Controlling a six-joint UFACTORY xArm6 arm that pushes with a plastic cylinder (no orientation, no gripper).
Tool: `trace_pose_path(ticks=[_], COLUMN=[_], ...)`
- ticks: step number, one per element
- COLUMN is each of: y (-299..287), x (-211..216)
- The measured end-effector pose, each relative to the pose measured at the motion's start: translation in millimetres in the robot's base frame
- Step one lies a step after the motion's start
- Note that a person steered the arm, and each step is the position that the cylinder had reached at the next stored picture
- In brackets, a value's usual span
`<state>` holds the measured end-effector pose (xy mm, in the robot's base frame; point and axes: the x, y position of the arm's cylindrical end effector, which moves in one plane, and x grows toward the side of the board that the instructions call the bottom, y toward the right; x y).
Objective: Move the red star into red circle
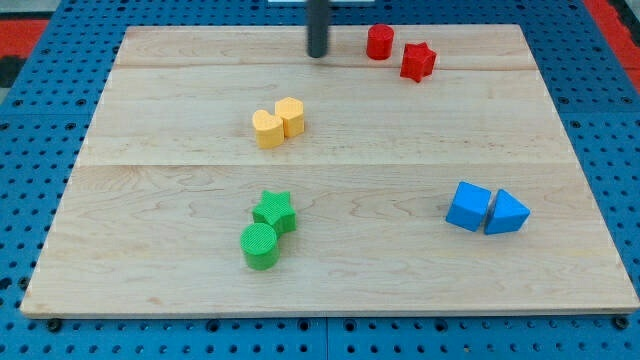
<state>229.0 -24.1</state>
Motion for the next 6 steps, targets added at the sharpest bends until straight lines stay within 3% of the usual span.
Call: trace_pose_path(ticks=[2, 3, 4, 5, 6], y=[133.2, 156.6, 96.0, 71.3, 115.8], x=[-6.8, -2.9, 6.7, 41.1, 55.0])
